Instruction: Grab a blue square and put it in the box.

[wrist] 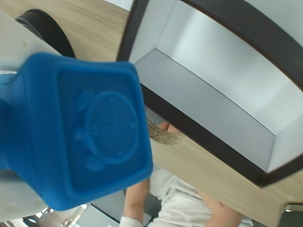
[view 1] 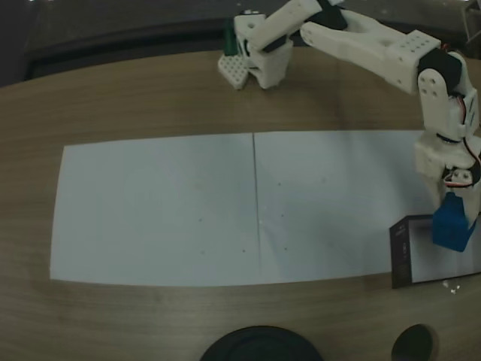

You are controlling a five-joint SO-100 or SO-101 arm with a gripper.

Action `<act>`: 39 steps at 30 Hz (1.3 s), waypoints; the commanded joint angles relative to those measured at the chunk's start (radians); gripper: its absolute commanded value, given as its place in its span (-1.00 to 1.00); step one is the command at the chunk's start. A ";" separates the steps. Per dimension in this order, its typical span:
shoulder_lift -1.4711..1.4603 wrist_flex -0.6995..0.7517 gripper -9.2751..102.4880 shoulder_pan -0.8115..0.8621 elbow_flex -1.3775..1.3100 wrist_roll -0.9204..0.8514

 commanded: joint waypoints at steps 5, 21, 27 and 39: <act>-0.029 -0.005 -0.73 -0.054 -0.156 0.002; -0.069 0.035 -0.37 -0.052 -0.153 0.002; -0.044 0.101 -0.46 -0.043 -0.156 0.003; 0.396 0.456 -0.84 0.080 -0.080 0.087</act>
